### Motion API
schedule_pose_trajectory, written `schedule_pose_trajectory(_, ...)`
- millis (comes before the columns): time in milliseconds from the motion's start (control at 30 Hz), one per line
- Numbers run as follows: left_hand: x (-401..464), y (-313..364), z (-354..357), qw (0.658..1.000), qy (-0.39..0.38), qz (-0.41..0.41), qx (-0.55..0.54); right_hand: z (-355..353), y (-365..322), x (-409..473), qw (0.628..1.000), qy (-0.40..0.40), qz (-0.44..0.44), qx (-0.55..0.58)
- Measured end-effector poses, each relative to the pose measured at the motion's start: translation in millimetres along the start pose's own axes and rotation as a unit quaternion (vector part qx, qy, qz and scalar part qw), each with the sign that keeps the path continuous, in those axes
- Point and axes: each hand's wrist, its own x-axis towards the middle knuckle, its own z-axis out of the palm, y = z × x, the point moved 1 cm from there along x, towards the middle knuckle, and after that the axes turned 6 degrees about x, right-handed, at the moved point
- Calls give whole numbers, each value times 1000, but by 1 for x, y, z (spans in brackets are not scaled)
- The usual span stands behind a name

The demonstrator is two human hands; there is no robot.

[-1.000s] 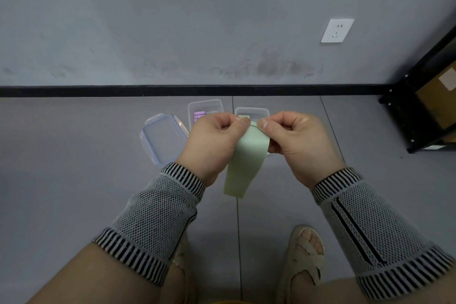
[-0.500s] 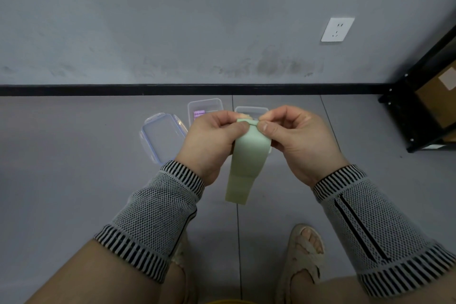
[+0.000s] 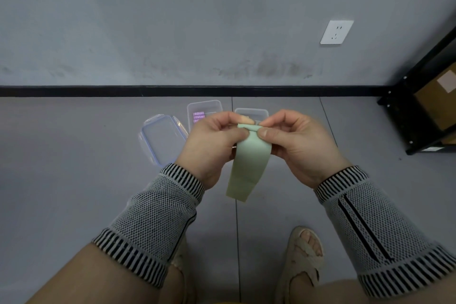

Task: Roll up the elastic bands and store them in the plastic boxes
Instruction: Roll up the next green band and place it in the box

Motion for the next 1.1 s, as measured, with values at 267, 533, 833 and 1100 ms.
schedule_pose_trajectory(267,1,-4,6,999,24,-28,-5,2,5,1,990,67,-55,-109)
schedule_pose_trajectory(533,3,-5,4,999,45,-23,3,4,6,1,985,65,-80,-138)
schedule_pose_trajectory(833,3,-2,2,999,40,0,20,2,4,0,997,20,-35,-60)
schedule_pose_trajectory(1100,2,-3,3,998,38,16,46,-2,2,-2,989,23,-56,-136)
